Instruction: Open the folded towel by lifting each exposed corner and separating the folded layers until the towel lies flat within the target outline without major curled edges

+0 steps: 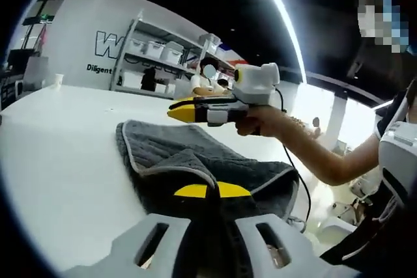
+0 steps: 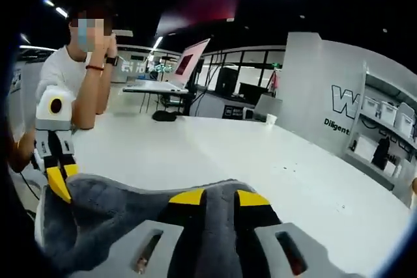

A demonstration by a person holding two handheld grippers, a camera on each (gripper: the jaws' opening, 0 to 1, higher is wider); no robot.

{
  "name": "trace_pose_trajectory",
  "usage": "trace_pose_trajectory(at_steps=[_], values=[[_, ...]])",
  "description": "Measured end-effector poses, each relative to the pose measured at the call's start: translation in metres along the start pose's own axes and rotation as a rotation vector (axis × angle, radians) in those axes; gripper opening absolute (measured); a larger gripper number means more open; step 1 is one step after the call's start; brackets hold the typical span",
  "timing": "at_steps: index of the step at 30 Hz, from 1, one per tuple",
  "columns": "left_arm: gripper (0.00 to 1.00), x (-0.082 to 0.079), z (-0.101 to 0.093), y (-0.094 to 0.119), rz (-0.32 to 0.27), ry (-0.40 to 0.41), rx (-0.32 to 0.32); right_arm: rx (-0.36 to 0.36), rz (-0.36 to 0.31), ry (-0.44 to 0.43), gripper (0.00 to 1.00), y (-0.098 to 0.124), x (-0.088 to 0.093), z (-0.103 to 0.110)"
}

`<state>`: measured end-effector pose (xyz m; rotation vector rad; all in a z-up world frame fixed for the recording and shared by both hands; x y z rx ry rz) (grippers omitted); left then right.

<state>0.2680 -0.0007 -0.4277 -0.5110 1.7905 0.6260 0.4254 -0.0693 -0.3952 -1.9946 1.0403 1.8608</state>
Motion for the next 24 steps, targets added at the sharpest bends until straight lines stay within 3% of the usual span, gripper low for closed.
trace_pose_trajectory(at_steps=[11,18,24], values=[[0.0,0.001,-0.012,-0.004,0.014,-0.047,0.028,-0.012,0.041,-0.012,0.17,-0.042,0.004,-0.003],[0.0,0.006,-0.027,-0.016,0.092,-0.267,0.059,-0.002,0.06,-0.044,0.21,-0.055,0.005,-0.006],[0.0,0.012,-0.042,-0.027,0.162,-0.442,0.088,0.004,0.086,-0.13,0.31,-0.06,0.008,-0.004]])
Point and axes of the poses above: the point that each gripper's makers call its tool centre point, and the gripper's own axes: y roughly backward along the fingers, z roughly to its left, x roughly out of its underside, the point moved 2 cm from there along y, roughly backward along the fingers, and after that the axes turned 3 degrees about -y, right-handed, at the moved point
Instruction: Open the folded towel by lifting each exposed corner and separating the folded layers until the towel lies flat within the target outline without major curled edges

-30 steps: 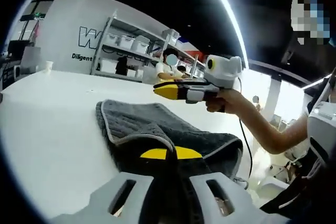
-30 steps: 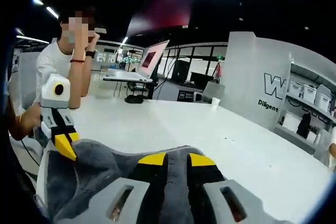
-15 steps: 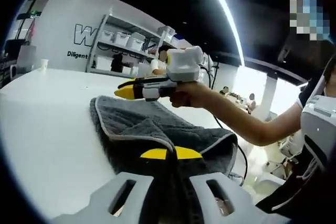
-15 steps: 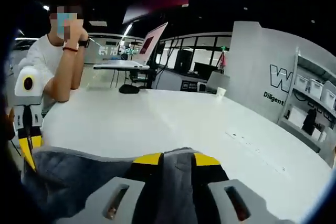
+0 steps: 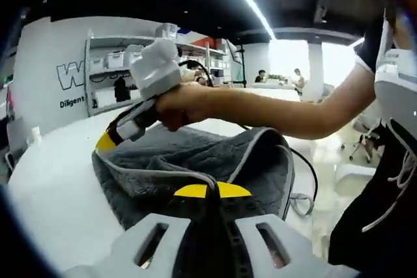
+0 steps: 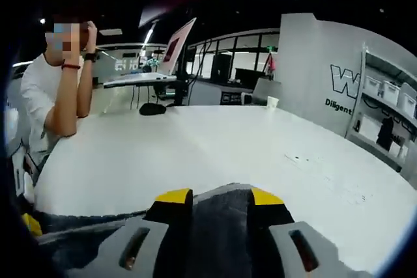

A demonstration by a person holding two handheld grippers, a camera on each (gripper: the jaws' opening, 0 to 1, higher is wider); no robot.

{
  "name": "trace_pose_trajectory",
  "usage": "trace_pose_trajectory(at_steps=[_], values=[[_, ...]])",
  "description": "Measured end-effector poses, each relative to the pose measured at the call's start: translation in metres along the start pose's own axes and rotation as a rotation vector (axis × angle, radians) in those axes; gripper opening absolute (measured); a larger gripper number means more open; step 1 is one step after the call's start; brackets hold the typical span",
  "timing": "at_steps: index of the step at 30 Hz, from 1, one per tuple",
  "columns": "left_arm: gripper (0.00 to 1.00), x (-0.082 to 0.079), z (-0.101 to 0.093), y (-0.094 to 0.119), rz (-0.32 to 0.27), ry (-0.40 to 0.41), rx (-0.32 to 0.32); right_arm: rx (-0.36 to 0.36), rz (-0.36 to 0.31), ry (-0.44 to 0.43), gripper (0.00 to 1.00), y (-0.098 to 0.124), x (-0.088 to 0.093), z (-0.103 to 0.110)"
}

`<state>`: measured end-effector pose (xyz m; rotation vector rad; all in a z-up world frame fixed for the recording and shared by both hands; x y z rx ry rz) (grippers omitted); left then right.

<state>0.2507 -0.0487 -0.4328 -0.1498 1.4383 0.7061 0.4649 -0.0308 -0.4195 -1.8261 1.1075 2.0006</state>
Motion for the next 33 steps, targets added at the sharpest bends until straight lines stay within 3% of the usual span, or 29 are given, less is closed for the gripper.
trace_pose_trajectory(at_steps=[7,11,20,27,33], values=[[0.0,-0.003,-0.012,-0.008,0.043,-0.118,0.018,0.005,0.006,-0.065,0.37,-0.004,0.0,0.003],[0.01,0.0,-0.02,-0.013,0.091,-0.19,0.036,0.008,0.02,-0.089,0.33,-0.004,0.004,0.004],[0.0,-0.002,-0.019,-0.014,0.08,-0.154,0.029,-0.017,0.019,-0.157,0.11,0.0,0.013,0.0],[0.0,-0.004,-0.02,-0.014,0.071,-0.15,0.022,-0.026,0.013,-0.217,0.04,0.002,0.02,-0.004],[0.0,-0.012,-0.019,-0.01,0.006,-0.072,0.02,-0.038,-0.009,-0.212,0.0,0.008,0.022,-0.005]])
Point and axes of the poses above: the point that each gripper's makers call its tool centre point, and the gripper's own axes: y roughly backward along the fingers, z roughly to its left, x roughly out of its underside, the point moved 2 cm from there along y, roughly backward along the fingers, and after that the axes turned 3 degrees about -y, right-handed, at the moved point
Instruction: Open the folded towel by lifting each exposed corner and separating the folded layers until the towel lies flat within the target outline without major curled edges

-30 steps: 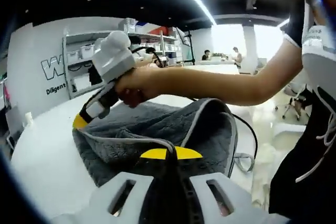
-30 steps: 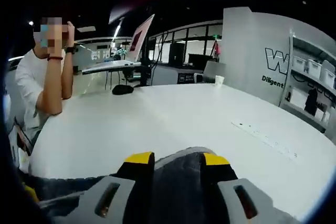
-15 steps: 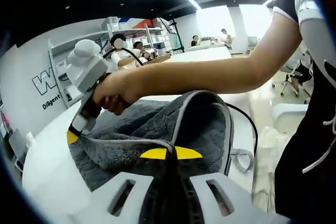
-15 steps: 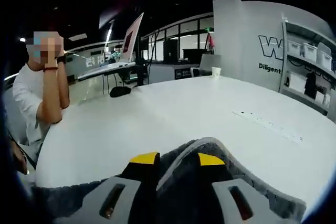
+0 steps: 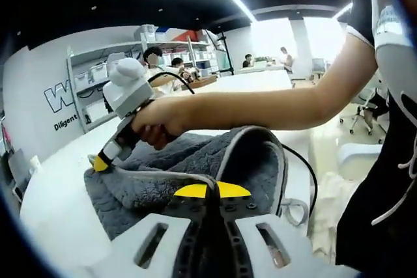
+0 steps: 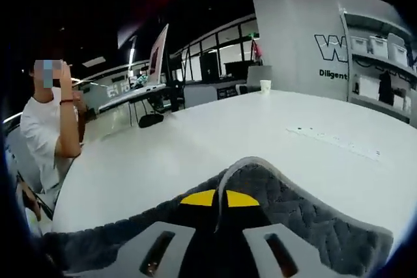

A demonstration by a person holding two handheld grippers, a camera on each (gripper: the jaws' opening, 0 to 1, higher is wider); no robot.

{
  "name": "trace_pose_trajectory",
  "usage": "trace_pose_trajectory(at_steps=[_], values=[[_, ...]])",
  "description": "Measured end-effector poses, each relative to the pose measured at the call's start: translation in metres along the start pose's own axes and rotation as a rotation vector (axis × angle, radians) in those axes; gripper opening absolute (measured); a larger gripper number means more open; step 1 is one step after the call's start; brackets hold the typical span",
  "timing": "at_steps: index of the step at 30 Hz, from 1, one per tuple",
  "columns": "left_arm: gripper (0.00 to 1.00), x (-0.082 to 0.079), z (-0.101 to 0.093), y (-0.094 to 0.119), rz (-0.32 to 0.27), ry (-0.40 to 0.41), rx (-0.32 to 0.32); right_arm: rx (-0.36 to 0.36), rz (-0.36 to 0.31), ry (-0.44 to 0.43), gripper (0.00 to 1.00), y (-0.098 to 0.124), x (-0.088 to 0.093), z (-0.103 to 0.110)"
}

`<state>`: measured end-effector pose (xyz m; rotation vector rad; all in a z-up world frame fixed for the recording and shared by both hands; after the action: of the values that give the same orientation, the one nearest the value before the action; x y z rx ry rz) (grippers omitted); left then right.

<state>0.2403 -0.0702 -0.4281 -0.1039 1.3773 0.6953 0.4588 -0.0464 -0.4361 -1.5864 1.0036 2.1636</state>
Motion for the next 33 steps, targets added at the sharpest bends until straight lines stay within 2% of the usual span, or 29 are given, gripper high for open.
trace_pose_trajectory(at_steps=[4,8,11,16,21,25,30,33], values=[[0.0,-0.004,0.0,0.001,-0.025,0.024,-0.005,0.001,-0.018,0.003,0.0,0.01,-0.003,-0.002],[0.0,-0.015,-0.003,0.0,-0.084,0.075,0.009,0.01,-0.042,0.015,0.0,0.023,-0.01,-0.006],[0.0,-0.028,-0.008,-0.006,-0.137,0.122,0.046,0.023,-0.069,0.026,0.0,0.04,-0.017,-0.011],[0.0,-0.045,-0.019,-0.017,-0.172,0.126,0.088,0.037,-0.136,0.062,0.0,0.068,-0.029,-0.02],[0.0,-0.058,-0.03,-0.036,-0.198,0.121,0.135,0.051,-0.135,0.085,0.0,0.09,-0.023,-0.025],[0.0,-0.069,-0.039,-0.053,-0.216,0.088,0.167,0.069,-0.125,0.099,0.0,0.107,-0.018,-0.037],[0.0,-0.078,-0.049,-0.071,-0.236,0.114,0.218,0.119,-0.11,0.112,0.0,0.13,-0.014,-0.055],[0.0,-0.084,-0.052,-0.077,-0.247,0.112,0.231,0.164,-0.119,0.123,0.0,0.154,-0.013,-0.067]])
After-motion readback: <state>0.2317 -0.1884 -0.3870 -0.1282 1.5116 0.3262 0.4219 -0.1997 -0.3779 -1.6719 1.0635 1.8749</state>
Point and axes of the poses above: the point that each gripper's makers call its tool centre point, and the gripper's own axes: y roughly backward along the fingers, z roughly to its left, x roughly out of its underside, the point moved 2 cm from there along y, roughly backward along the fingers, and after that the axes turned 3 degrees about -y, right-handed, at the moved point
